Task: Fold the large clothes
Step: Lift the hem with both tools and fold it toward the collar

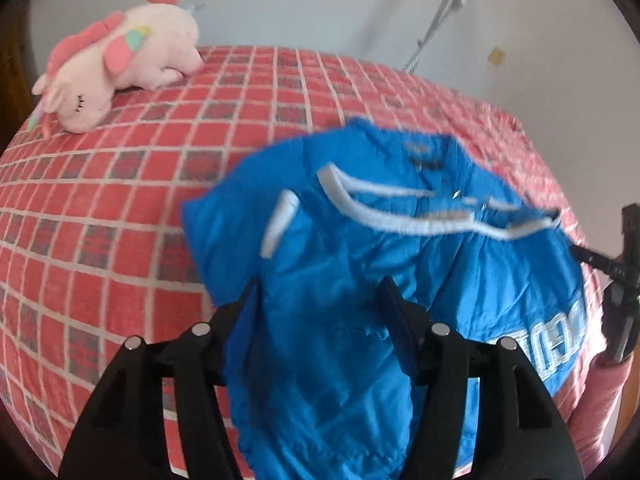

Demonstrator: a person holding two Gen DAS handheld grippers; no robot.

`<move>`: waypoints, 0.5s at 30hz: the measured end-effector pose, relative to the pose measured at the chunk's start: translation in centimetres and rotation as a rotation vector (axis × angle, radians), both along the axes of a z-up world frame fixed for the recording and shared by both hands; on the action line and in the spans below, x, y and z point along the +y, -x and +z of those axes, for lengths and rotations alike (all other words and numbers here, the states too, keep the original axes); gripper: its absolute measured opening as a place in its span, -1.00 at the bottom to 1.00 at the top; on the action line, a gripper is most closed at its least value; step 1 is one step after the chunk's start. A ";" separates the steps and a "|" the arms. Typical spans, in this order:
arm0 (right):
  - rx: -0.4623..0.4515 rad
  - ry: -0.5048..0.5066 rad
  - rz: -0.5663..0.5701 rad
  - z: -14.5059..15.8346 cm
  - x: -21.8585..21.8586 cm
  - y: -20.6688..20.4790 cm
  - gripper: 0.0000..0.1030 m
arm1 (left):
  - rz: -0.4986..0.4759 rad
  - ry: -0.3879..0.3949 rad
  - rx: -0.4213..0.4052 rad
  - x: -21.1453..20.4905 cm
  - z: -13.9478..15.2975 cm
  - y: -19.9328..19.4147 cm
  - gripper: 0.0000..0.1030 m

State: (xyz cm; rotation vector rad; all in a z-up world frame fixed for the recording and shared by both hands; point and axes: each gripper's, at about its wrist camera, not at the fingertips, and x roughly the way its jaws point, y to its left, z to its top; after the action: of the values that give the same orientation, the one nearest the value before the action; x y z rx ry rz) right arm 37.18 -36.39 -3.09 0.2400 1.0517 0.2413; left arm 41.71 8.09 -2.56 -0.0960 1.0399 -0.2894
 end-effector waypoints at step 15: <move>-0.181 -0.005 -0.095 5.9 -1.0 0.0 -0.82 | 0.088 0.060 -0.291 -0.7 6.6 0.7 -0.87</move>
State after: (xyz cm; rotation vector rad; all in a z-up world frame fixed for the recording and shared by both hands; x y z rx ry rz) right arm 37.16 -37.43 2.79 0.2674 0.8585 0.1766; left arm 40.99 7.40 4.07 -0.1487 0.7364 -0.2461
